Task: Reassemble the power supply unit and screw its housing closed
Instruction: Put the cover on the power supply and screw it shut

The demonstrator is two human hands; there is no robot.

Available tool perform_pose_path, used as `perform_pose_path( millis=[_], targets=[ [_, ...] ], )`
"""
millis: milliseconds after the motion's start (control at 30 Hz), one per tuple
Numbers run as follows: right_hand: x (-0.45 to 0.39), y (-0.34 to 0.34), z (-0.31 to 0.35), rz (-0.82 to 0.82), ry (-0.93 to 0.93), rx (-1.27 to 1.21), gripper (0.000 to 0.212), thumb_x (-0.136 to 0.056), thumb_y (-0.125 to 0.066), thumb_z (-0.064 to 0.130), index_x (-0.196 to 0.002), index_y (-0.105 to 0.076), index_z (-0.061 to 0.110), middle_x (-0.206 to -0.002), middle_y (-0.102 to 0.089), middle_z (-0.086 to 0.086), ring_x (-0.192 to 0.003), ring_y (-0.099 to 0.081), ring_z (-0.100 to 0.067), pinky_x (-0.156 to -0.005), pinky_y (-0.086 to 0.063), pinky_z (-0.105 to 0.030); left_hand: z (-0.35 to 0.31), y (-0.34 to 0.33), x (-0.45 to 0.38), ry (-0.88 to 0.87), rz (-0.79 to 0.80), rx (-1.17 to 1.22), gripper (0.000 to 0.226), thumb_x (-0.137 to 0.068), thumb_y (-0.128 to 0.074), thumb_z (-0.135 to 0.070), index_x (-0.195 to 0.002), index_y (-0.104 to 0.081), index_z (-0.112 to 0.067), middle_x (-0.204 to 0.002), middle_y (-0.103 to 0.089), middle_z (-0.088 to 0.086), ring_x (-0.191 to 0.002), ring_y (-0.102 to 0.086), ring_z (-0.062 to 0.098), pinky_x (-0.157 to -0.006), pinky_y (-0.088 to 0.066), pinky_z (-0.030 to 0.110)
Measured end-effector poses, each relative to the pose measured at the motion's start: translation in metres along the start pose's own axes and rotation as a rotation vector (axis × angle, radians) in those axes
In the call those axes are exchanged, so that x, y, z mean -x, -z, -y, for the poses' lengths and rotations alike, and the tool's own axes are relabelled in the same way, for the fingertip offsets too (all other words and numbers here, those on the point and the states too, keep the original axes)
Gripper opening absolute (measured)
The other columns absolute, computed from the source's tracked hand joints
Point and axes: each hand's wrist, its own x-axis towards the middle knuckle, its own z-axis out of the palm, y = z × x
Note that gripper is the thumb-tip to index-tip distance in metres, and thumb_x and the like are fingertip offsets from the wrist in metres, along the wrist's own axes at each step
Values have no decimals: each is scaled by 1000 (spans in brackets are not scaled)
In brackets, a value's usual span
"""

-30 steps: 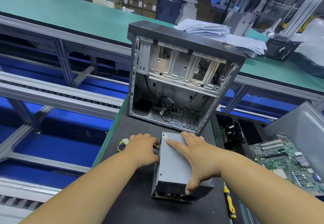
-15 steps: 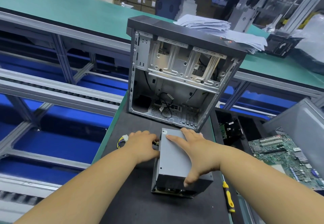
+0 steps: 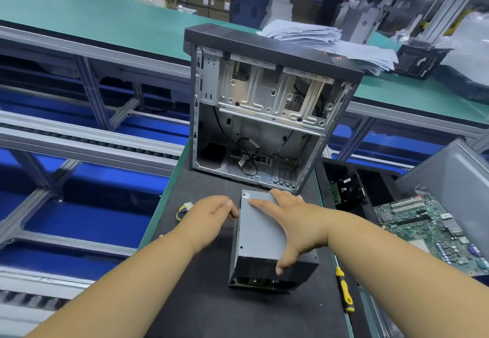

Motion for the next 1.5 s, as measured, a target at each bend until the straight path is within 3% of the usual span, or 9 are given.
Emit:
perform_pose_path(
  millis=[167, 300, 400, 500, 700, 900, 1200, 1433, 1500],
  targets=[
    [1, -2, -1, -19, -3, 10, 140, -51, -87, 63, -148, 13, 52, -162, 9, -2, -150, 8, -25, -122, -7, -48, -26, -2, 22, 283, 363, 488, 22, -100, -52, -28, -84, -57, -15, -62, -63, -8, -51, -55, 6, -63, -46, 23],
    [15, -10, -3, -131, 16, -139, 134, -56, -80, 70, -151, 12, 50, -165, 4, 6, -151, 7, -14, -122, 4, -52, -24, -11, 31, 255, 345, 481, 13, -95, -56, -1, -102, -58, -12, -80, -71, -1, -64, -63, 7, -61, -49, 20],
    [37, -34, -20, -481, -40, -529, 83, -81, -66, 57, -150, -21, 47, -156, -26, 21, -142, -27, -2, -120, -19, -38, -22, -18, 34, 271, 265, 508, 19, -93, -54, 3, -109, -59, -7, -90, -70, 8, -74, -60, 15, -64, -47, 23],
    [57, -74, -37, -813, -245, -762, 38, -93, -49, 8, -115, -56, 39, -122, -61, 12, -103, -57, -4, -84, -43, -25, -23, -22, 35, 297, 224, 569, 21, -93, -53, 5, -107, -61, -8, -92, -74, 4, -76, -65, 13, -62, -50, 20],
    [67, -115, -36, -478, -259, -652, 32, -80, -53, 3, -81, -59, 34, -90, -60, 11, -84, -59, -10, -66, -41, -11, -26, -26, 36, 330, 196, 580, 24, -94, -51, 5, -112, -62, -6, -104, -74, 9, -87, -64, 19, -70, -48, 25],
    [64, -121, -27, -473, -175, -468, 11, -83, -58, 10, -85, -60, 22, -85, -52, 11, -82, -53, -10, -65, -38, -9, -31, -28, 38, 350, 172, 587, 25, -95, -49, 5, -113, -62, -5, -100, -74, 6, -86, -63, 19, -67, -46, 25],
    [62, -126, -25, -470, -195, -355, 25, -92, -64, 33, -106, -65, 12, -103, -62, -1, -97, -59, -20, -87, -49, -35, -33, -30, 40, 333, 167, 559, 21, -97, -49, 0, -111, -63, -7, -85, -73, 0, -66, -63, 7, -68, -46, 24],
    [59, -129, -20, -495, -284, -324, 24, -92, -64, 37, -97, -64, 14, -95, -63, 1, -91, -61, -21, -81, -52, -39, -8, -15, 57, 116, 385, 85, 73, -71, -83, -24, -133, -47, -39, -120, -68, 0, -110, -62, 23, -100, -49, 33],
    [59, -128, -19, -488, -310, -329, 25, -91, -64, 39, -95, -64, 15, -92, -63, 2, -88, -61, -21, -78, -54, -41, -3, -18, 58, 59, 341, -151, 54, -74, -82, -19, -120, -60, -35, -108, -71, -4, -102, -65, 19, -93, -52, 29]
  ],
)
